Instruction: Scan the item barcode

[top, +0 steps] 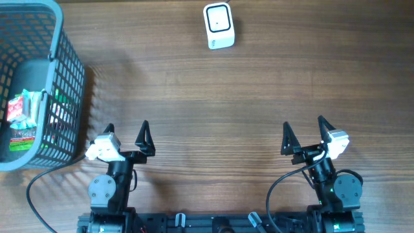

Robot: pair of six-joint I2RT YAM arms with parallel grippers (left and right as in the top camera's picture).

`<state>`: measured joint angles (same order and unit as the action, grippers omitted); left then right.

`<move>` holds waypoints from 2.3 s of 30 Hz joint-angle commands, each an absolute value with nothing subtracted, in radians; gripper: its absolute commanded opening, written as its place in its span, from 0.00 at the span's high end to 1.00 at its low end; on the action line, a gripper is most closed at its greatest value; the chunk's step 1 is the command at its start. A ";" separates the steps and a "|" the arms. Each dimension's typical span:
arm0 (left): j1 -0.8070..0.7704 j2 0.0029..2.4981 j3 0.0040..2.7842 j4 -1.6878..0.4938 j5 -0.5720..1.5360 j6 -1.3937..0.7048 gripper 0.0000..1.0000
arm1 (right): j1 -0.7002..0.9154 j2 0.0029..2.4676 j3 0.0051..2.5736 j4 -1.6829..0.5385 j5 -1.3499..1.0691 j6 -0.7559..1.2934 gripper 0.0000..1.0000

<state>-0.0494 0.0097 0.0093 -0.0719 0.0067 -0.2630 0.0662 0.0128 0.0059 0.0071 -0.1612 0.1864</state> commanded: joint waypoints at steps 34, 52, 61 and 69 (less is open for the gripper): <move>-0.042 0.007 0.006 -0.076 0.026 -0.239 0.00 | 0.060 0.010 0.005 0.012 -0.165 0.193 0.00; -0.042 0.007 0.006 -0.065 0.030 -0.239 0.00 | 0.060 0.010 0.005 0.012 -0.165 0.193 0.00; -0.044 0.191 0.424 -0.456 0.125 -0.242 0.00 | 0.060 0.010 0.005 0.012 -0.165 0.193 0.00; -0.043 0.840 1.400 -1.125 0.163 -0.071 0.00 | 0.060 0.010 0.005 0.012 -0.165 0.194 0.00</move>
